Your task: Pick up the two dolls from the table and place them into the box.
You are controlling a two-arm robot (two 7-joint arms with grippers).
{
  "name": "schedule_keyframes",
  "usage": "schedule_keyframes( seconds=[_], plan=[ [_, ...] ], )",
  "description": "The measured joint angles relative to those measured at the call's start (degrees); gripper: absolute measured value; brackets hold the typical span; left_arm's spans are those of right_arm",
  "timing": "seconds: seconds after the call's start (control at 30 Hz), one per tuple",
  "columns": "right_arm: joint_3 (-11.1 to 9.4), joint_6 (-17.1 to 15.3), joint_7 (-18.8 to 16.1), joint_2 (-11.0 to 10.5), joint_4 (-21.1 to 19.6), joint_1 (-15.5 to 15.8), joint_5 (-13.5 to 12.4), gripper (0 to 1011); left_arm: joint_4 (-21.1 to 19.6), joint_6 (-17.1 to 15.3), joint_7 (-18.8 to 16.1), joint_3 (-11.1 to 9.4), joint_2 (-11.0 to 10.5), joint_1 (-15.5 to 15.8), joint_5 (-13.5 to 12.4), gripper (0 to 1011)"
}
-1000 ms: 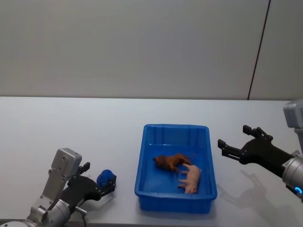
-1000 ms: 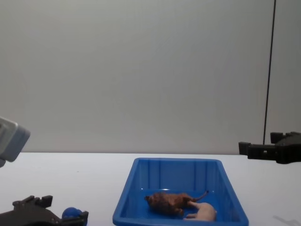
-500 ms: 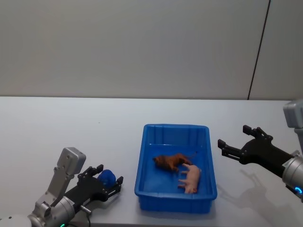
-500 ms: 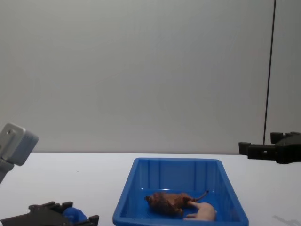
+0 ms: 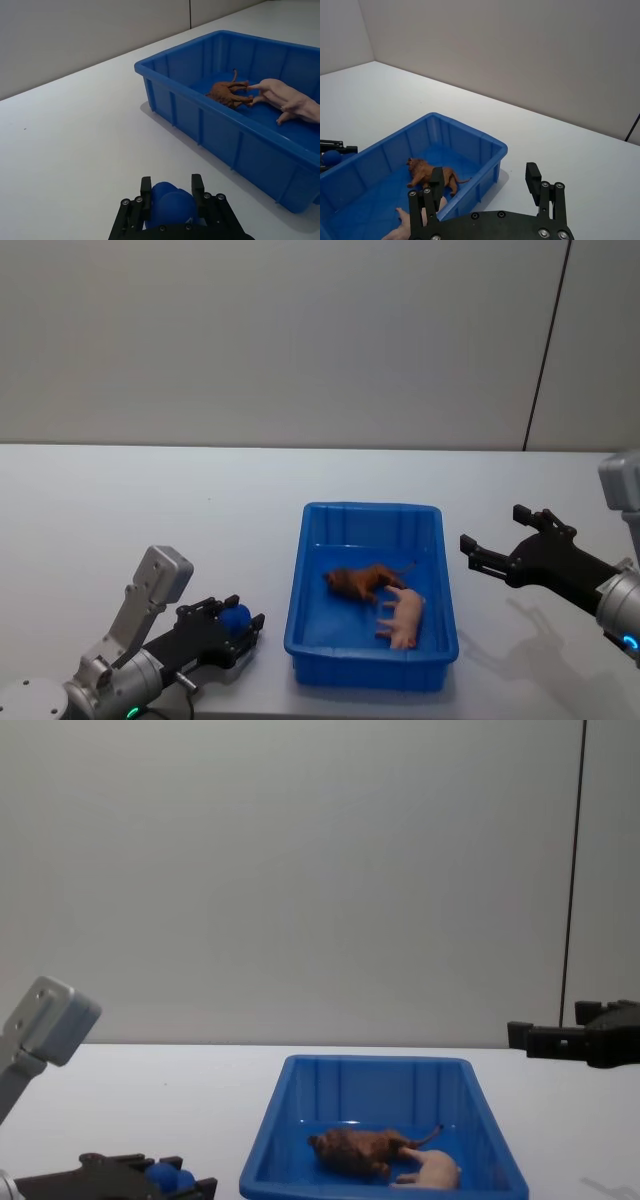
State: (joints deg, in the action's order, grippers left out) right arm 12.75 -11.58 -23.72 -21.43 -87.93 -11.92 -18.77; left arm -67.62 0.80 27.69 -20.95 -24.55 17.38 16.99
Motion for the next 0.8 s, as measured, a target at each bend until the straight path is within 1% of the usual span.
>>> schedule_keyframes(
  seconds=[0.27,0.4,0.6,0.63,0.7,0.8],
  plan=[
    [0.0,0.0,0.0,0.0,0.0,0.0,0.0,1001,-1.8,-1.0,0.6,0.3,-0.5,0.1,-0.9,430],
    [0.0,0.0,0.0,0.0,0.0,0.0,0.0,1001,-3.6,-1.5,0.4,0.7,-1.0,0.1,-1.8,403],
    [0.0,0.0,0.0,0.0,0.0,0.0,0.0,1001,-7.4,-2.4,-0.2,1.3,-1.7,0.5,-4.4,363],
    [0.0,0.0,0.0,0.0,0.0,0.0,0.0,1001,-7.4,-2.4,-0.2,1.3,-1.7,0.5,-4.4,358],
    [0.0,0.0,0.0,0.0,0.0,0.0,0.0,1001,-8.8,-2.5,-0.2,1.4,-1.8,1.1,-5.7,346],
    [0.0,0.0,0.0,0.0,0.0,0.0,0.0,1001,-9.7,-2.5,0.0,1.4,-1.5,1.8,-7.1,331]
  ],
)
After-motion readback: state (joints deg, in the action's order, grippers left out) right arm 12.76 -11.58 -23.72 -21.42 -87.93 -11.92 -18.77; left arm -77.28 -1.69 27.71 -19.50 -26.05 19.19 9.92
